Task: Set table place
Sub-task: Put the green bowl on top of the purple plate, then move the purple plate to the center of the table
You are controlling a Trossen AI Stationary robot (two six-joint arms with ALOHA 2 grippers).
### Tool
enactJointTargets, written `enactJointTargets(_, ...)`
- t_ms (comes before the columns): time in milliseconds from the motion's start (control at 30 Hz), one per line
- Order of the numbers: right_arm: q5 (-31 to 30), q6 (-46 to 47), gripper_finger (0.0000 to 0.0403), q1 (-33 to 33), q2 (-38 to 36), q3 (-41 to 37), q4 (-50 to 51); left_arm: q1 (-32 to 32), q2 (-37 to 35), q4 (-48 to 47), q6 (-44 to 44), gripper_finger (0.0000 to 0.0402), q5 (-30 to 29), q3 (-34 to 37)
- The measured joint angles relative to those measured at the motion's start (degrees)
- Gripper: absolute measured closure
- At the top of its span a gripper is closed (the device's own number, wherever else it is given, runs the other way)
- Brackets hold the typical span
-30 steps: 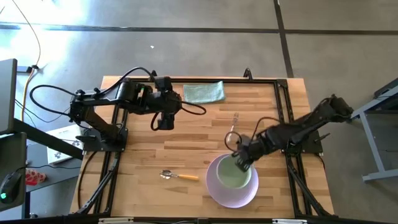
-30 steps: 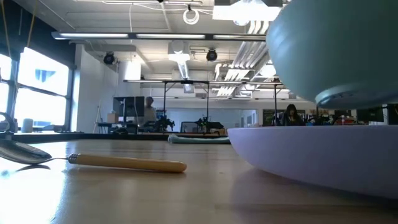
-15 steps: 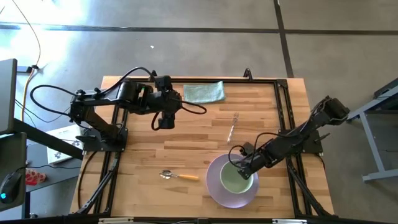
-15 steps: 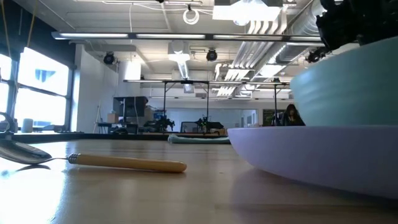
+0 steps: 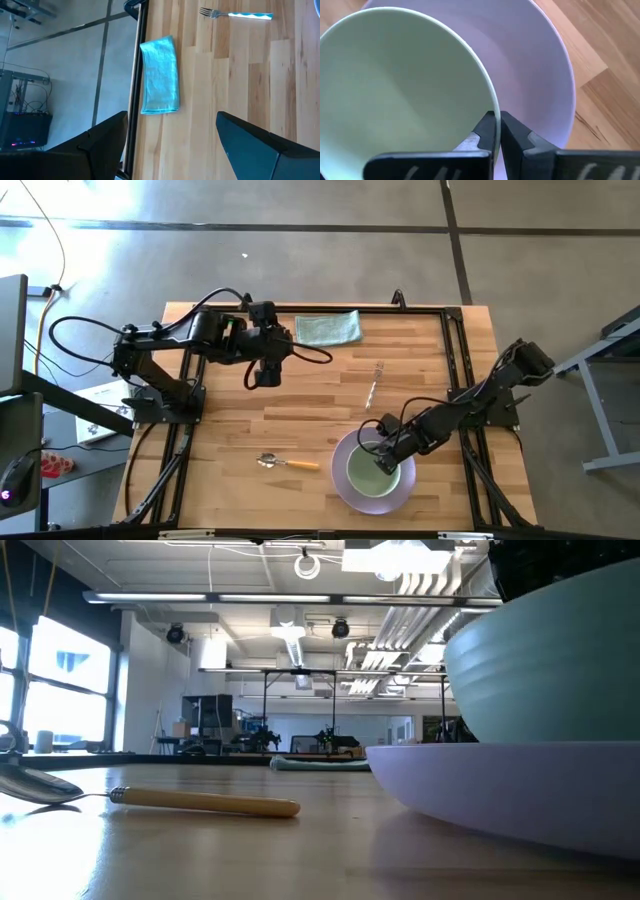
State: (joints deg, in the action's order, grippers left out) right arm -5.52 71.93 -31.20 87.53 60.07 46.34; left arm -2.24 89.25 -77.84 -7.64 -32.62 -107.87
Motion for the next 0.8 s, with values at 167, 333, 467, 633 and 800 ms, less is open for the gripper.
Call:
enactJointTargets(167, 0.2, -0.4, 0.0368, 0.0, 0.0, 0.3, 0.3, 0.0, 0.0, -0.2, 0.0, 0.011, 0.0, 0.0)
enactJointTargets(333, 0.1, -0.4, 0.0323, 0.0, 0.0, 0.3, 1.8, 0.0, 0.0, -0.3, 0.0, 0.011, 0.5, 0.0)
enactJointTargets(467, 0.0, -0.4, 0.0297, 0.0, -0.5, 0.3, 1.9, 0.0, 0.0, -0.3, 0.0, 0.011, 0.6, 0.0)
enactJointTargets(633, -2.2, 0.1, 0.0287, 0.6, -3.9, 0.3, 2.9, 0.0, 0.0, -0.3, 0.0, 0.011, 0.7, 0.0)
enactJointTargets(800, -9.3, 0.1, 0.0286, 1.4, -10.0, 0.3, 5.7, 0.0, 0.0, -0.3, 0.5, 0.011, 1.7, 0.0)
